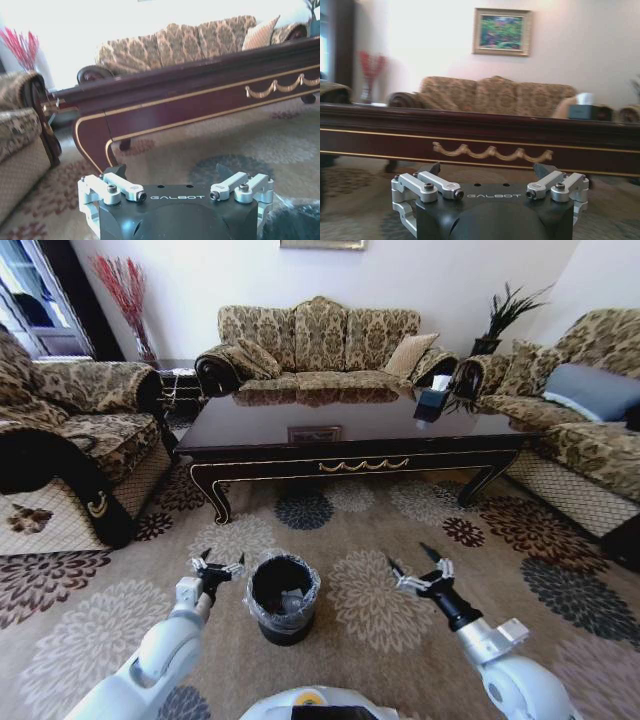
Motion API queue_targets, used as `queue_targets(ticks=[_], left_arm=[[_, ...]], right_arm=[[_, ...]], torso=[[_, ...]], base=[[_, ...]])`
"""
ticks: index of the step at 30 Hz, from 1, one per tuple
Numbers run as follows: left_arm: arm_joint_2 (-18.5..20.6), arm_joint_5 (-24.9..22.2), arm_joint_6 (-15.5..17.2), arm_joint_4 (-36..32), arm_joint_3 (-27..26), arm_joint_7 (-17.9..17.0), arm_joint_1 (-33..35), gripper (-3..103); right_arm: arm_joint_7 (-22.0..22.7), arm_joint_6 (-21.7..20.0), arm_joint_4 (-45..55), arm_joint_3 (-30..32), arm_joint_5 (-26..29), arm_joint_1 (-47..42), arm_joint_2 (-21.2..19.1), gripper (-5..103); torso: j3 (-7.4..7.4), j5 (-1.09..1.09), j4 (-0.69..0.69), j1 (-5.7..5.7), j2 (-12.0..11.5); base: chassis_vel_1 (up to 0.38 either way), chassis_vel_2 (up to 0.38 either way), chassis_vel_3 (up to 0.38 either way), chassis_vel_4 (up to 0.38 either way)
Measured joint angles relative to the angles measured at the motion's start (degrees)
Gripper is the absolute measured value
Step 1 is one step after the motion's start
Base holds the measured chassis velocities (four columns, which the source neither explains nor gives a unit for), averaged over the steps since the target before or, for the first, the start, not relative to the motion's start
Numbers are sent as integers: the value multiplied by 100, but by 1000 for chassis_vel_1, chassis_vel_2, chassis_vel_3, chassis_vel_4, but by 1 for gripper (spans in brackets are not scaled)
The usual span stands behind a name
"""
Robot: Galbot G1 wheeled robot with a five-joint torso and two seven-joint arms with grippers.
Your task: Move to the front of the table and pick up the trash from the floor, then place it into the trash bin.
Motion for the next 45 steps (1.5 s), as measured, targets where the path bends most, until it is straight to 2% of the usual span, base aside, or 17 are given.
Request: queue_targets(ticks=[1, 2, 6, 7, 11, 16, 26, 45], left_arm=[[0, 0, 0, 0, 0, 0, 0, 100], [-100, 141, -171, -8, -117, 85, 140, 100], [-518, 493, -731, -12, -538, 381, 595, 100], [-518, 493, -731, -12, -538, 381, 595, 100], [-991, 665, -1166, -55, -1001, 763, 1081, 100], [-1262, 817, -1485, -115, -1051, 989, 1502, 100], [-1351, 825, -1683, -158, -1055, 1180, 1789, 100], [-1329, 791, -1671, -157, -1032, 1171, 1770, 100]], right_arm=[[0, 0, 0, 0, 0, 0, 0, 100], [175, 65, -215, 1, -17, 80, 23, 100], [307, 253, -525, 91, -141, 58, 221, 100], [307, 253, -525, 91, -141, 58, 221, 100], [271, 554, -730, 108, -500, -23, 467, 100], [91, 676, -882, 85, -582, 14, 613, 100], [-229, 717, -974, 90, -567, 83, 613, 100], [-248, 714, -967, 97, -559, 77, 609, 100]], torso=[[0, 0, 0, 0, 0], [1, 0, 0, 0, 0], [0, -1, -1, 0, 0], [0, -1, -1, 0, 0], [0, 0, -1, 0, 0], [0, 0, 0, 0, 0], [0, -1, 0, 0, 0], [1, -1, -1, 1, 0]], base=[[0, 0, 0, 0], [0, 0, 0, 0], [0, 0, 0, 0], [0, 0, 0, 0], [0, 0, 0, 0], [0, 0, 0, 0], [0, 0, 0, 0], [0, 0, 0, 0]])
